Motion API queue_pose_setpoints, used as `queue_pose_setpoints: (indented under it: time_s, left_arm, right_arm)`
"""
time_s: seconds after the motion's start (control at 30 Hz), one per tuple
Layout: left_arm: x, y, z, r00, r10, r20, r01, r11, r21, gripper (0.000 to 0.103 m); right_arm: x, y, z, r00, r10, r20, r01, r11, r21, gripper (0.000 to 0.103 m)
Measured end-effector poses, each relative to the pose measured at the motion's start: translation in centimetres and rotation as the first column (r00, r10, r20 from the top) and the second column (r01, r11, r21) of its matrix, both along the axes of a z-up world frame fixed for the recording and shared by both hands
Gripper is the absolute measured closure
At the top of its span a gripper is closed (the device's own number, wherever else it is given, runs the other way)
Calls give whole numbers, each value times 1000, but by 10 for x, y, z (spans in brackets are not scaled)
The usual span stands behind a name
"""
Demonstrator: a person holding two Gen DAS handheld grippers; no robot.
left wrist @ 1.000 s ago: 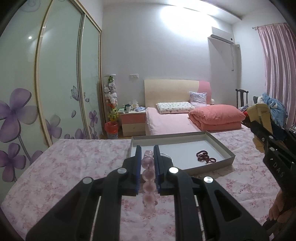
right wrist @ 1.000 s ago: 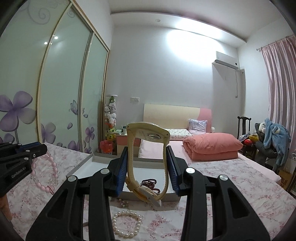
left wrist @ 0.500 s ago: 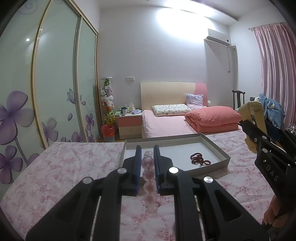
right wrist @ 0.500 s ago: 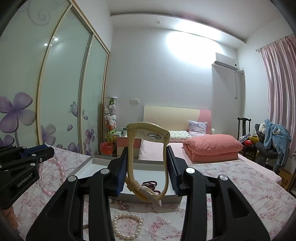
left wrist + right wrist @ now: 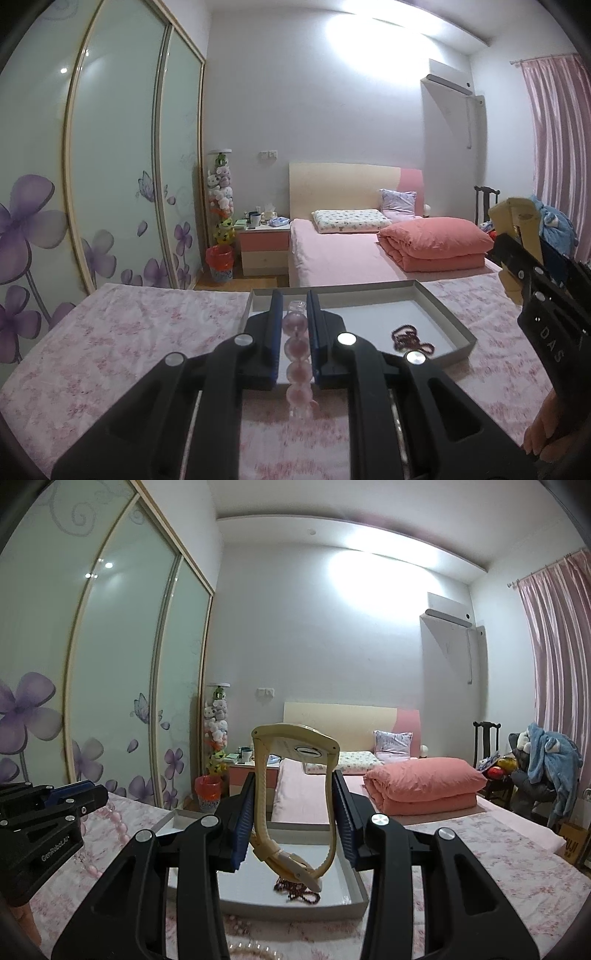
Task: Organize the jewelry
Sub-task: 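Lower the bracelet and watch into the grey tray and open both tools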
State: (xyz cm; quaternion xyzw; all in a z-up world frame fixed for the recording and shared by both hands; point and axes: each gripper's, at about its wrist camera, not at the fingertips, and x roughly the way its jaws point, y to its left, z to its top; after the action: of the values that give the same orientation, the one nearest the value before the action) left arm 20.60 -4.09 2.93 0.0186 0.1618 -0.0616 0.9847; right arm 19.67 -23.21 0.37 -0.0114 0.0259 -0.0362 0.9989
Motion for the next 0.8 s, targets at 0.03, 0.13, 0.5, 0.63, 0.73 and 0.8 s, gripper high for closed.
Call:
queue_pose_setpoints:
  time_s: [0.03, 0.13, 0.5, 0.63, 0.73, 0.8]
  left_arm:
    - [6, -2, -1, 1000, 2, -4, -2, 1000, 0, 89]
    - [29, -7, -6, 1000, 5, -30, -5, 1000, -2, 89]
    - [115, -30, -39, 984, -10, -179, 7, 1000, -19, 89]
    - [132, -32, -55, 974, -9, -228, 6, 1000, -14, 88]
    - [133, -28, -56, 976, 0, -219, -4, 1000, -21, 77]
    - [132, -20, -53, 979, 14, -205, -21, 999, -31, 72]
  right_arm:
    - [9, -2, -2, 1000, -2, -6, 2, 1000, 4, 62]
    - [26, -6, -6, 1000, -1, -29, 2, 1000, 16, 62]
    - [81, -28, -28, 989, -5, -145, 17, 996, 83, 62]
    - [91, -28, -36, 983, 2, -185, 13, 997, 80, 62]
    - [95, -28, -40, 977, 10, -214, 6, 997, 76, 62]
    - [102, -23, -41, 971, 14, -237, 2, 998, 68, 62]
